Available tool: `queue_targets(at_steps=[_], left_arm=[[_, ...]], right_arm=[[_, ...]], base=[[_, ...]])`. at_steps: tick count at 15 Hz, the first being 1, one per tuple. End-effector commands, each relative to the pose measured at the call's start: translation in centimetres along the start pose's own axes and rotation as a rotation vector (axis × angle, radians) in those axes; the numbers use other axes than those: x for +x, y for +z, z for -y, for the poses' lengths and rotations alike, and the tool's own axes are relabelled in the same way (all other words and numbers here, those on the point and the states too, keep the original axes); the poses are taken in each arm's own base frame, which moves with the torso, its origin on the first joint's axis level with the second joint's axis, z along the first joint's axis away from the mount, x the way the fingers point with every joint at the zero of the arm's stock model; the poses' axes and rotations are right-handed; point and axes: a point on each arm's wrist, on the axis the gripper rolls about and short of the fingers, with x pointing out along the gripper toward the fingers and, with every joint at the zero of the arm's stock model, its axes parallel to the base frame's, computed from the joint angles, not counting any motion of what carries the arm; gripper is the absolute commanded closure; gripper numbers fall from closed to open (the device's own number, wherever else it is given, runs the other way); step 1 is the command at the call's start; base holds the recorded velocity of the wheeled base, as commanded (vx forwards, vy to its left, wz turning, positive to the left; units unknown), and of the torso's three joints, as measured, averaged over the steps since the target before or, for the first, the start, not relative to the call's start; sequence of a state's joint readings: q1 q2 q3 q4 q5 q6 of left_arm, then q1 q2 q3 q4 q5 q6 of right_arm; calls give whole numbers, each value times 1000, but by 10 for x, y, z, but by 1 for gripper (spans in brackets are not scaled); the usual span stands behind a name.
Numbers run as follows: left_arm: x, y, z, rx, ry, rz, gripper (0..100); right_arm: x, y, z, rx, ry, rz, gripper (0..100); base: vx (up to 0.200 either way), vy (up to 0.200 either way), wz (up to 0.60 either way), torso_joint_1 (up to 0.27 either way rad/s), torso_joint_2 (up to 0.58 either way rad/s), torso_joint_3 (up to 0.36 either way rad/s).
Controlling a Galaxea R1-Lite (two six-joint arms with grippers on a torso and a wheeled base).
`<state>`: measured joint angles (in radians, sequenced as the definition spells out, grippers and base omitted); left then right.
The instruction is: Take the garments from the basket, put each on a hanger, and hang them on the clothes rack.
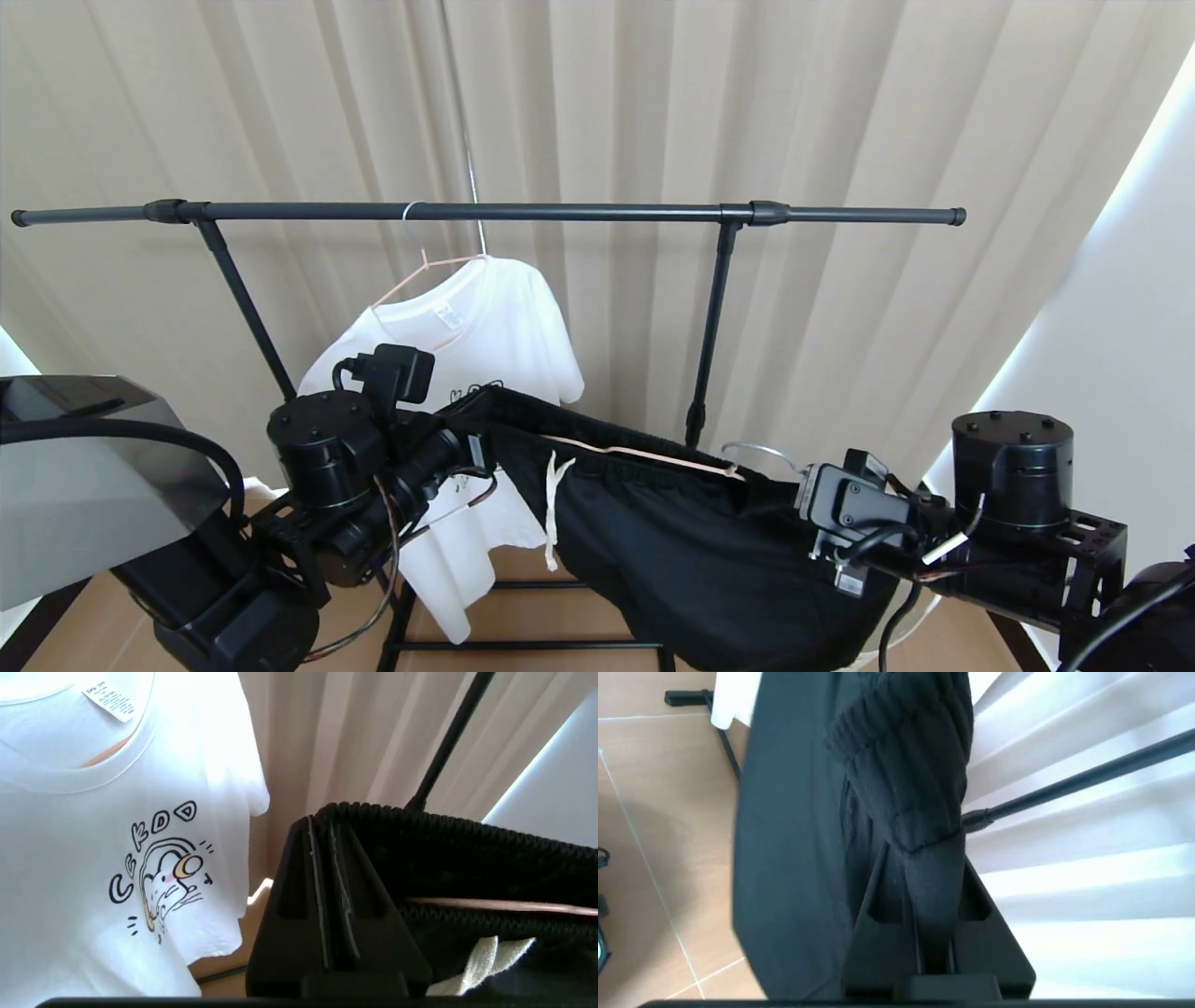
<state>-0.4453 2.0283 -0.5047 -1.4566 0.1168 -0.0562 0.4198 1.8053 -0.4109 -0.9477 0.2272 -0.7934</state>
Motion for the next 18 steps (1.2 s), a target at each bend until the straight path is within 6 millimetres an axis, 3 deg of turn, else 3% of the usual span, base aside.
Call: queue_targets(at_steps=[1, 8, 18], left_arm=[[-6, 1, 6, 12, -24, -3, 100], [-27, 4, 27, 60, -102, -15, 100], [-26, 17, 17, 64, -65, 17, 100]], right_arm=[[14, -9, 6, 20, -10, -34, 100], [33, -22, 2, 37, 3, -101, 100], [43, -36, -9, 40, 51, -154, 100]], base=[[0, 0, 0, 0, 0, 0], [0, 0, 0, 0, 0, 0], [0, 0, 0, 0, 0, 0]])
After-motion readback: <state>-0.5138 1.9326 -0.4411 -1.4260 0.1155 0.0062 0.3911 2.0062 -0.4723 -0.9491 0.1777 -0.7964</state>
